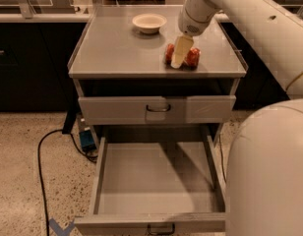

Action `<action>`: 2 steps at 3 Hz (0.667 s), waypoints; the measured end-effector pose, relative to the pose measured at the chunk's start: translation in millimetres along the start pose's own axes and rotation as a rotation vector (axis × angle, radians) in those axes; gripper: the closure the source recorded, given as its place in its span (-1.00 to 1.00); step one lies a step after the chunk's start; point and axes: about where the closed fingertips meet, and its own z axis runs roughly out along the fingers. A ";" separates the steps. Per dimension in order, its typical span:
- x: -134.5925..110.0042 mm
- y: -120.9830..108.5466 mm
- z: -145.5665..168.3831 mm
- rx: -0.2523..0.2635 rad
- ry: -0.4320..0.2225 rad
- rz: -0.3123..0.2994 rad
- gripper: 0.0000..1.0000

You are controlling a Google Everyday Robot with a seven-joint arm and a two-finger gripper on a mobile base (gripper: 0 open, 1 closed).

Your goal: Place coke can into middle drawer

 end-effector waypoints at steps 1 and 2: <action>0.0 0.9 0.0 -0.001 0.000 -0.001 -1.00; 9.9 3.4 9.7 -0.031 0.030 0.023 -1.00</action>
Offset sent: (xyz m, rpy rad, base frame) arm 0.0054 -0.0190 -0.0198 -0.0249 0.0853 -0.0632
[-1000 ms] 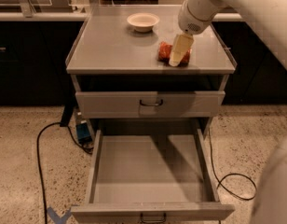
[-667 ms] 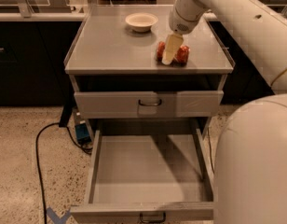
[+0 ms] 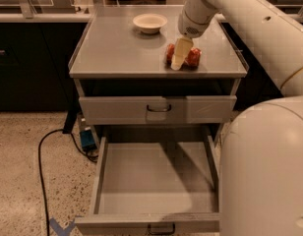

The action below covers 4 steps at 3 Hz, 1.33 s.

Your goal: Place coke can into middle drawer

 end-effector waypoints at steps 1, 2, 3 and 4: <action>10.0 4.3 16.9 -0.045 0.023 0.029 -1.00; 16.5 9.7 32.4 -0.090 0.029 0.048 -1.00; 21.8 14.0 44.6 -0.125 0.025 0.064 -1.00; 25.2 17.7 52.9 -0.156 0.013 0.067 -1.00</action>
Offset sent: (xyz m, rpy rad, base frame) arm 0.0117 -0.0125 -0.0471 0.0204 0.1535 -0.0369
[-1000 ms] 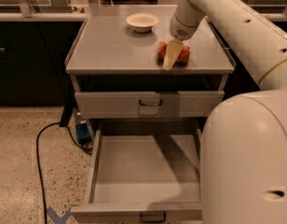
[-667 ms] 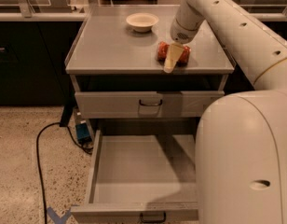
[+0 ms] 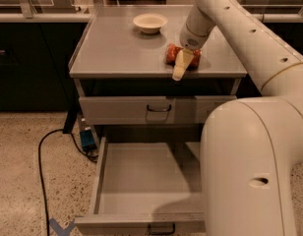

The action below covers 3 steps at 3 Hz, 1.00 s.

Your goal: Place coke can into middle drawer

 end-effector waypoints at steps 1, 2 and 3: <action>-0.3 0.1 0.6 -0.002 -0.001 0.000 -0.65; -0.3 0.1 0.6 -0.002 -0.001 0.000 -0.18; -0.3 0.1 0.6 -0.002 -0.001 0.000 0.28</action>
Offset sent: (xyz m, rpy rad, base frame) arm 0.0002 0.0004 -0.0004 0.0015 0.0014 0.0010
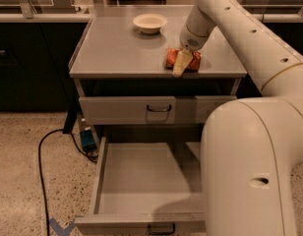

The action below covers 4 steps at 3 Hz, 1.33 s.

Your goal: Place coke can into middle drawer

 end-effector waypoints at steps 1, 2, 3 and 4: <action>-9.3 3.0 -13.5 0.015 -0.026 -0.013 0.75; -19.0 15.7 -28.3 0.018 -0.092 -0.038 1.00; -17.3 46.6 -28.2 -0.006 -0.210 -0.030 1.00; 5.0 101.7 -7.7 -0.083 -0.329 0.022 1.00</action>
Offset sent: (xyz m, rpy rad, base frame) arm -0.0502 0.0247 0.0466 0.1387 -0.0894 0.1037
